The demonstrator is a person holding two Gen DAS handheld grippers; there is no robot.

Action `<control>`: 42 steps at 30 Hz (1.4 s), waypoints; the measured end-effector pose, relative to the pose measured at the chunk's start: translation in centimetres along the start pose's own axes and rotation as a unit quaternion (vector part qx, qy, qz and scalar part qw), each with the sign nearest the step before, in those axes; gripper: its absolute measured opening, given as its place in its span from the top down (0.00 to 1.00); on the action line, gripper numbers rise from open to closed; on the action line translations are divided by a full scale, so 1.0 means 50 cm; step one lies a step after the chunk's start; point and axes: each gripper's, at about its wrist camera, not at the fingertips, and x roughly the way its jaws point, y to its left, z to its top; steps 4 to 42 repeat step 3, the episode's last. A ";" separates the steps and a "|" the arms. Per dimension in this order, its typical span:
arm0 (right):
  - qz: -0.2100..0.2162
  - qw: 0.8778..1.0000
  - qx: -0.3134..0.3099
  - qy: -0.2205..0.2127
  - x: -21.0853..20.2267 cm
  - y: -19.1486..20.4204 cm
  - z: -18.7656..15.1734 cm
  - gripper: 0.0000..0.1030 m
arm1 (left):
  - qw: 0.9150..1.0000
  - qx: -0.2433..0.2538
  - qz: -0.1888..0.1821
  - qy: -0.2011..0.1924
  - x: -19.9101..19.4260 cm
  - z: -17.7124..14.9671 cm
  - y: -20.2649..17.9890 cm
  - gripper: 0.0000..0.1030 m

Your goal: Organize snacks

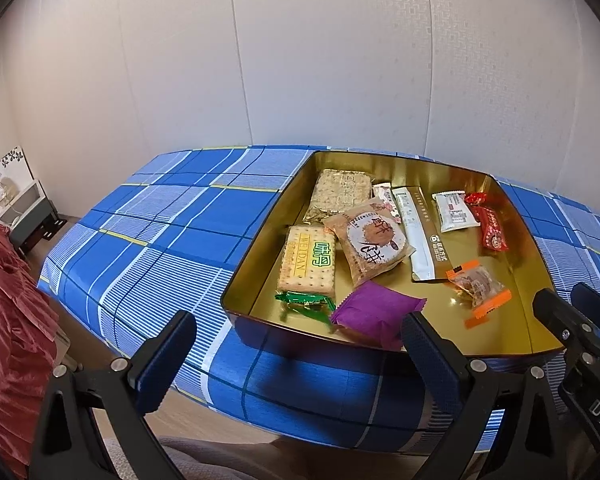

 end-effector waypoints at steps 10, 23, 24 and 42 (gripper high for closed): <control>0.001 1.000 0.002 0.000 0.001 -0.001 0.000 0.49 | 1.000 0.003 0.001 -0.002 -0.001 -0.001 -0.003 0.00; 0.001 1.000 0.002 0.000 0.001 -0.001 0.000 0.49 | 1.000 0.003 0.001 -0.002 -0.001 -0.001 -0.003 0.00; 0.001 1.000 0.002 0.000 0.001 -0.001 0.000 0.49 | 1.000 0.003 0.001 -0.002 -0.001 -0.001 -0.003 0.00; 0.001 1.000 0.002 0.000 0.001 -0.001 0.000 0.49 | 1.000 0.003 0.001 -0.002 -0.001 -0.001 -0.003 0.00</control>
